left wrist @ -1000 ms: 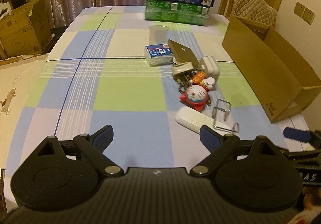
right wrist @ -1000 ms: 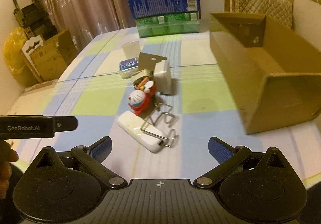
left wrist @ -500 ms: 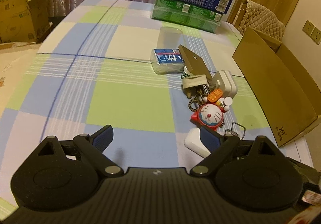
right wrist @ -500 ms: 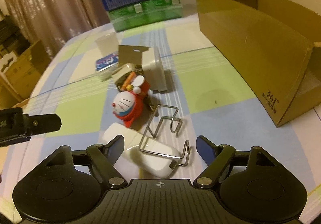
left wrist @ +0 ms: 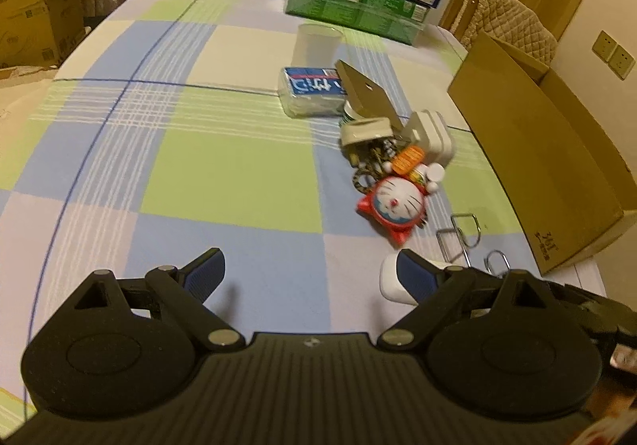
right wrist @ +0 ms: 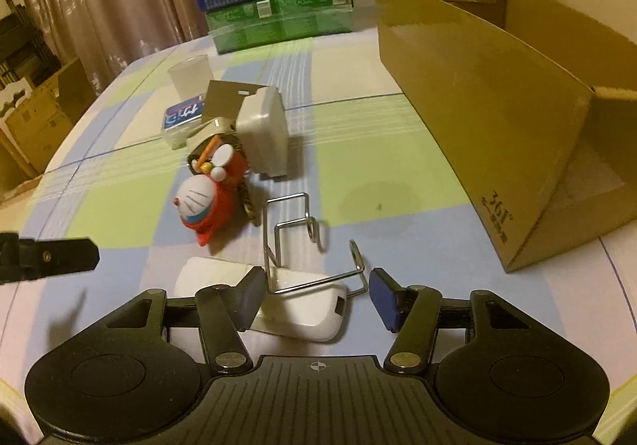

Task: Organize rigid objects
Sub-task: 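Close the right gripper on the chrome wire holder while the left tool approaches the white power bank, then lift the wire holder with the right gripper while the left gripper grasps the white power bank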

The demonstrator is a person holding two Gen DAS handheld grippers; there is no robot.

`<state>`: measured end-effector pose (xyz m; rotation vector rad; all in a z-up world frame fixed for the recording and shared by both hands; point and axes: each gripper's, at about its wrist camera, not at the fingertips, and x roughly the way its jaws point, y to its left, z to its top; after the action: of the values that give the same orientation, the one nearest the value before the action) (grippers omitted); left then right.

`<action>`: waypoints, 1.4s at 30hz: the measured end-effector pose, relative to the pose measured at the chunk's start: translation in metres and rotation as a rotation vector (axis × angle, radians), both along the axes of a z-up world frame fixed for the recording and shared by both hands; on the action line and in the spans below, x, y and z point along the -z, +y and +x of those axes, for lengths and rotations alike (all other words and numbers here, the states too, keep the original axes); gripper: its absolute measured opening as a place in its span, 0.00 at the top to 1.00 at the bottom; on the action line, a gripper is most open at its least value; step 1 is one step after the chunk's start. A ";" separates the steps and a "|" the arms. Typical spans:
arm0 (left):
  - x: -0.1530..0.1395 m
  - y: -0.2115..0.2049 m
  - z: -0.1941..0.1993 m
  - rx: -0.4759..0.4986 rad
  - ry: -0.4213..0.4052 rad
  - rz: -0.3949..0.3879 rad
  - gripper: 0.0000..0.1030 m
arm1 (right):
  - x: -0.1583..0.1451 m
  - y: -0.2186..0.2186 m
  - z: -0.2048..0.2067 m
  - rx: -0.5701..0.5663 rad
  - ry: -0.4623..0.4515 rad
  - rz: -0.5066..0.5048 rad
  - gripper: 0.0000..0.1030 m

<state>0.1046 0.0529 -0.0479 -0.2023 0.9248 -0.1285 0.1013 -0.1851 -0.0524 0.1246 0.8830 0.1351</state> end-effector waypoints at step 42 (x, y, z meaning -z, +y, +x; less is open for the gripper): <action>0.010 -0.026 -0.015 0.029 0.052 -0.010 0.12 | -0.019 -0.016 -0.006 -0.198 -0.064 -0.130 0.52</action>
<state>0.0901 0.0268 -0.0581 -0.2026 0.9796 -0.1548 0.0954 -0.2014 -0.0335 -0.0889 0.8367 0.2647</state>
